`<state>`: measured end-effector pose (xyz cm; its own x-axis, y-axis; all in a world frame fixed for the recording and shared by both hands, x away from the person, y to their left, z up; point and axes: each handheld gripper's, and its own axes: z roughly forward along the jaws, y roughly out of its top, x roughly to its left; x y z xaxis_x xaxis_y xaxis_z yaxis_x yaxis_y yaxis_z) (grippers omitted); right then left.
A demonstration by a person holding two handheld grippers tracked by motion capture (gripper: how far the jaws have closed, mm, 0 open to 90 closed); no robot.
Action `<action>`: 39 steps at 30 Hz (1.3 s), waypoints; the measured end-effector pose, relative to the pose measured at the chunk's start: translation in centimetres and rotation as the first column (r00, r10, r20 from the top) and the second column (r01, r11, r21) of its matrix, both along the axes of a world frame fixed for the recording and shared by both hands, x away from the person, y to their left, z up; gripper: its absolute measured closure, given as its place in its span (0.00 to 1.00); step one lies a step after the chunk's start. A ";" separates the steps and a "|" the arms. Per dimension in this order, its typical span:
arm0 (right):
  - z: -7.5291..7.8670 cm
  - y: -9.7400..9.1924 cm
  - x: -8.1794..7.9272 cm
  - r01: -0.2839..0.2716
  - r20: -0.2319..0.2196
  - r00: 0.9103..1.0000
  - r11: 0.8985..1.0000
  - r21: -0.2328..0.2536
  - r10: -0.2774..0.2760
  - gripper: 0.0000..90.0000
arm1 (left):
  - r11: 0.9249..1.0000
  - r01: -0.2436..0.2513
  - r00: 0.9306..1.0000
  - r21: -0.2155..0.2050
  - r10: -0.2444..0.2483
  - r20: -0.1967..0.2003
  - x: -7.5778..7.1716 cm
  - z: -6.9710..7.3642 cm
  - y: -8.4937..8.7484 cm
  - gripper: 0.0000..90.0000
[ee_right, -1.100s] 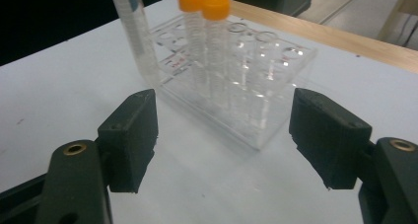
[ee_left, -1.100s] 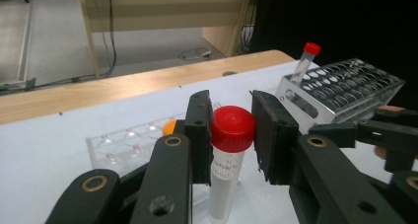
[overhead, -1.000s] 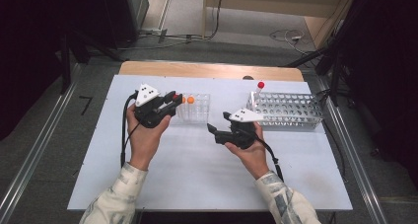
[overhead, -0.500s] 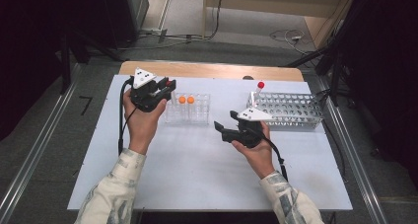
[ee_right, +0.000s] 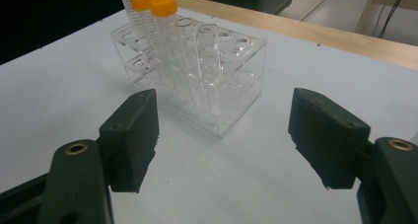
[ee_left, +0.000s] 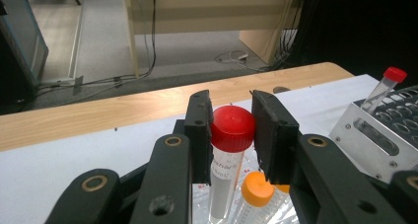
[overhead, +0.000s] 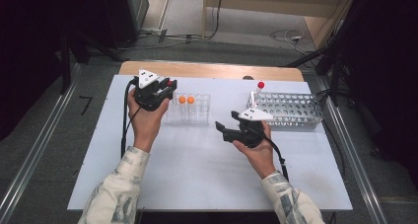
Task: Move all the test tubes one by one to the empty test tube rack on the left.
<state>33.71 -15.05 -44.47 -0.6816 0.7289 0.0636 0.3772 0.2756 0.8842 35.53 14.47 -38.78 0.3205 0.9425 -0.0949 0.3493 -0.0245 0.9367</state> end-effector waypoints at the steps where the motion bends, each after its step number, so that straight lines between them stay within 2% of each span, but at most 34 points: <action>1: 0.0 0.0 0.0 0.000 0.001 1.000 1.000 0.000 0.000 0.29 | 1.000 -0.002 1.000 0.015 0.002 -0.001 0.0 -0.3 -0.1 0.79; 11: -0.1 -0.1 0.0 0.004 -0.002 1.000 1.000 -0.001 -0.004 0.29 | 1.000 0.002 0.999 0.028 -0.001 -0.044 0.1 -2.4 -0.5 0.79; 16: -0.2 -0.2 0.0 0.006 -0.003 1.000 1.000 -0.005 -0.006 0.29 | 1.000 0.003 0.998 0.022 -0.001 -0.057 0.0 -2.7 -0.4 0.78; 19: -0.1 -0.3 0.1 0.013 0.000 1.000 1.000 0.001 -0.013 0.29 | 1.000 0.000 0.998 0.018 0.001 -0.056 -0.1 -2.5 -0.4 0.72; 22: 0.0 -0.5 0.2 0.021 0.004 1.000 1.000 0.006 -0.021 0.29 | 1.000 0.006 0.998 0.011 -0.005 -0.056 -0.2 -2.4 -0.4 0.70; 27: 0.5 -1.3 0.4 0.058 0.019 0.998 0.998 0.011 -0.059 0.29 | 0.999 0.011 0.998 -0.033 -0.013 -0.069 -0.8 -2.3 -0.1 0.57; 30: 1.1 -2.2 0.8 0.103 0.029 0.994 0.995 -0.006 -0.103 0.29 | 0.999 -0.006 0.997 -0.049 0.002 -0.078 -1.3 -2.3 -0.1 0.45; 33: 1.6 -3.3 1.6 0.154 0.056 0.987 0.988 -0.027 -0.153 0.29 | 0.998 0.000 0.997 -0.065 -0.005 -0.081 -1.7 -2.3 -0.1 0.42; 34: 1.6 -3.7 1.9 0.175 0.052 0.983 0.984 -0.024 -0.173 0.29 | 0.998 0.004 0.996 -0.064 -0.009 -0.084 -1.8 -2.3 -0.1 0.40; 36: 1.8 -4.5 2.6 0.215 0.062 0.975 0.976 -0.026 -0.213 0.29 | 0.997 0.010 0.997 -0.070 -0.016 -0.078 -2.0 -2.2 -0.1 0.39; 39: 1.9 -5.6 3.7 0.278 0.083 0.958 0.960 -0.022 -0.275 0.29 | 0.998 0.020 0.997 -0.067 -0.025 -0.076 -2.3 -2.1 -0.3 0.39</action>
